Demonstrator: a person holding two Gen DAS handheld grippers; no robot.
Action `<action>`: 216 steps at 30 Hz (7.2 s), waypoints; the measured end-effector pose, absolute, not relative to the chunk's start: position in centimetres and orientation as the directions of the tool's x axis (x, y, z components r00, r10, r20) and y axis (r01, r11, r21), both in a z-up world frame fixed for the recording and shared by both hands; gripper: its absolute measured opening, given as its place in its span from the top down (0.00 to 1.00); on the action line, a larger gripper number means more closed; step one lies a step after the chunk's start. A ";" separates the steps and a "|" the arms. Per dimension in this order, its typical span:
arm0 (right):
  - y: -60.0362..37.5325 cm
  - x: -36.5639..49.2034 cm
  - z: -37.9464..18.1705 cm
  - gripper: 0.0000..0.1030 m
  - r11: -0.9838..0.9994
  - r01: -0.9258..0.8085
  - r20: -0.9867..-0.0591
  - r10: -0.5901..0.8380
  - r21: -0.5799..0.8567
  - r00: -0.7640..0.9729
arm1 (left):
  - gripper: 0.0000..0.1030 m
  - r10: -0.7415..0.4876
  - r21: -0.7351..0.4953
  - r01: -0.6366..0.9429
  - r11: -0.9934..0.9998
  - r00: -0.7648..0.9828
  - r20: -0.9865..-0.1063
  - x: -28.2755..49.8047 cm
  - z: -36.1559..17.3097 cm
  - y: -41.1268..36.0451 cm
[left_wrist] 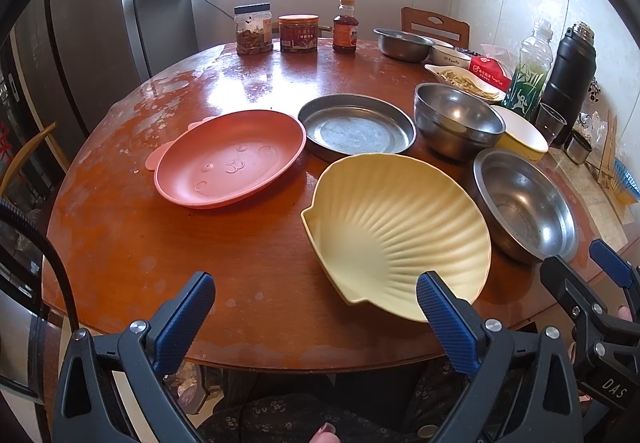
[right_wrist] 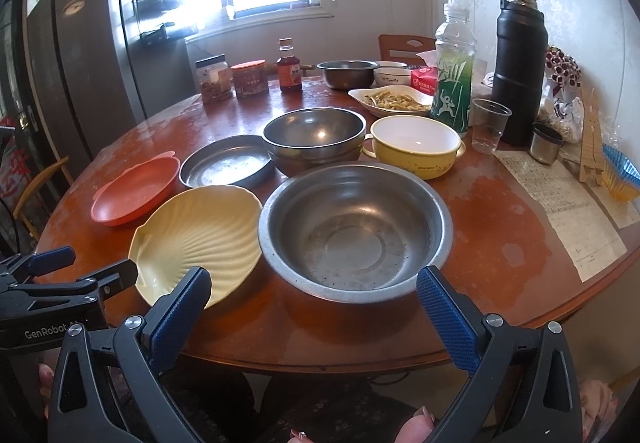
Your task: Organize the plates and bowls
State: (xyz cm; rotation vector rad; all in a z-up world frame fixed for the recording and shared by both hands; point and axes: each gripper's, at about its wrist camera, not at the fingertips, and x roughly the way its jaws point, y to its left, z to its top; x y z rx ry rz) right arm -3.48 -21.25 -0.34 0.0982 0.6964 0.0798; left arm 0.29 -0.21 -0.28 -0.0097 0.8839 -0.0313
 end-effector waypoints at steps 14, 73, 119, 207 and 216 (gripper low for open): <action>-20.7 -3.5 -0.5 0.00 0.991 -0.063 -0.649 0.123 0.116 0.751 | 0.01 -0.034 -0.018 0.031 0.999 0.631 -0.775 0.3 -0.1 -0.3; -17.7 -2.5 -1.8 0.00 0.985 -0.090 -0.727 0.171 0.149 0.665 | 0.01 -0.091 -0.094 0.029 0.995 0.619 -0.780 1.8 -0.6 3.1; -11.7 0.5 -3.7 0.62 0.950 -0.276 -0.758 0.288 0.148 0.585 | 0.55 -0.171 -0.140 0.099 0.985 0.520 -0.837 3.1 -3.3 4.2; 1.0 15.0 0.2 0.60 0.862 -0.448 -0.688 0.475 0.237 0.549 | 0.63 0.018 -0.116 -0.180 0.977 0.608 -0.794 14.3 1.4 18.2; -0.4 9.8 2.8 0.59 0.828 -0.507 -0.642 0.528 0.242 0.556 | 0.63 0.016 -0.122 -0.169 0.978 0.645 -0.764 8.8 3.0 16.9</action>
